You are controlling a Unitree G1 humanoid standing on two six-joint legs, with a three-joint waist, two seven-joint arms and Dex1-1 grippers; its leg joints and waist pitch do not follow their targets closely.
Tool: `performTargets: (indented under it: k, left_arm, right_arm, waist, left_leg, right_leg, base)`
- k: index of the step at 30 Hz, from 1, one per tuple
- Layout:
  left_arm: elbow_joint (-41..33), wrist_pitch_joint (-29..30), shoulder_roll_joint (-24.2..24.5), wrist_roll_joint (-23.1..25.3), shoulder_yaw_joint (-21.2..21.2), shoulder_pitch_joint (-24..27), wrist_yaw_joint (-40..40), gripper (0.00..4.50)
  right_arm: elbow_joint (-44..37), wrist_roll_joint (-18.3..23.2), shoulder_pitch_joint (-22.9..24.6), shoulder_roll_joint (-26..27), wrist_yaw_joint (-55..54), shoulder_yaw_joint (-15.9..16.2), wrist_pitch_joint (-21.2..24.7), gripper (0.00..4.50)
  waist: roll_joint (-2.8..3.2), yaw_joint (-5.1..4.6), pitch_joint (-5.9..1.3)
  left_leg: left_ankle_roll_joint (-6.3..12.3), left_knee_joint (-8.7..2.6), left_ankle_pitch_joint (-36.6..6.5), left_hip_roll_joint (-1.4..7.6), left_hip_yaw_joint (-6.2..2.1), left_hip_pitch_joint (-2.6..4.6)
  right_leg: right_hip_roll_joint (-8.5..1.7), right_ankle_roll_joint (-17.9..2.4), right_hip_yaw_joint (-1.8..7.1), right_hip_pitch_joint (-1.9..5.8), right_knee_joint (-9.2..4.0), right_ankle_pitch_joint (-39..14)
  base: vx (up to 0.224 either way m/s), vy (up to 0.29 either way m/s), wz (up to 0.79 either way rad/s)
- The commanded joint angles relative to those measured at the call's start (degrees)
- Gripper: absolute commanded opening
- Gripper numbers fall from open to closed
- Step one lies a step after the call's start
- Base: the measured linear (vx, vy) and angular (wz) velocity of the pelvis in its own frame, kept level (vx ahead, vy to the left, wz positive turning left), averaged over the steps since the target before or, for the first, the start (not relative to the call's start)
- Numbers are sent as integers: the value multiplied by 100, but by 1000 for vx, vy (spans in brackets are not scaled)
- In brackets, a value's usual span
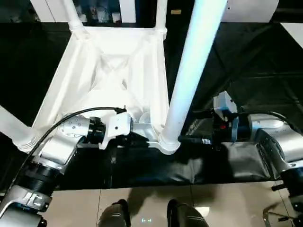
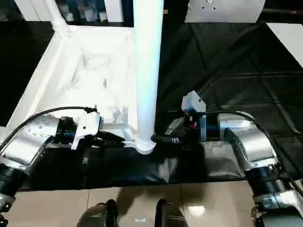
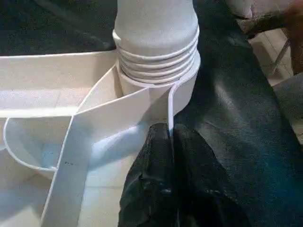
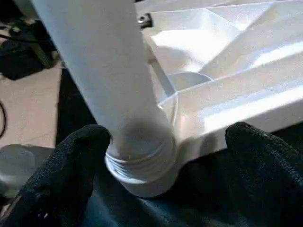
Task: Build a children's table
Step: Rotate leg to tighten
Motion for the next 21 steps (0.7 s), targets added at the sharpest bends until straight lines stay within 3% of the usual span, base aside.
performTargets:
  k: [1, 6, 7, 10, 13, 21]
  left_arm:
    - [-84, -33, -12, 6, -248, 127, -213, 0]
    - [52, -100, -86, 94, -296, 75, -144, 0]
    - [135, -121, -121, 127, -311, 27, -108, 0]
    - [260, -173, -153, 171, -328, -62, -66, 0]
    - [298, -186, -161, 178, -332, -93, -56, 0]
    - [349, -183, -183, 191, -340, -139, -66, 0]
  right_arm:
    - [-40, 144, -87, 15, 253, 48, 20, 413]
    - [11, 157, -154, 148, 459, 177, -42, 401]
    - [79, 102, -191, 192, 503, 218, -74, 373]
    - [222, 10, -245, 237, 565, 269, -126, 368]
    - [309, -31, -274, 271, 579, 287, -154, 325]
    - [509, -19, -348, 385, 674, 374, -134, 273]
  waist:
    - [-12, 38, -525]
    - [-3, 60, -559]
    - [-9, 65, -561]
    - [-12, 85, -567]
    - [-4, 97, -572]
    - [-5, 97, -566]
  left_leg:
    - [707, -280, -630, 367, -124, 167]
    - [630, -268, -646, 363, -128, 178]
    - [631, -264, -643, 359, -125, 177]
    - [591, -256, -661, 349, -128, 170]
    - [587, -248, -661, 347, -132, 163]
    - [500, -249, -793, 346, -146, 166]
  right_leg:
    - [-480, -1656, 279, 397, -280, -605]
    - [-471, -1645, 279, 386, -272, -675]
    - [-469, -1642, 281, 383, -272, -661]
    - [-478, -1616, 287, 390, -270, -717]
    - [-473, -1630, 282, 388, -259, -686]
    - [-475, -1566, 282, 376, -277, -973]
  base:
    - [0, 0, 0]
    - [0, 0, 0]
    - [0, 0, 0]
    - [0, 0, 0]
    - [0, 0, 0]
    - [0, 0, 0]
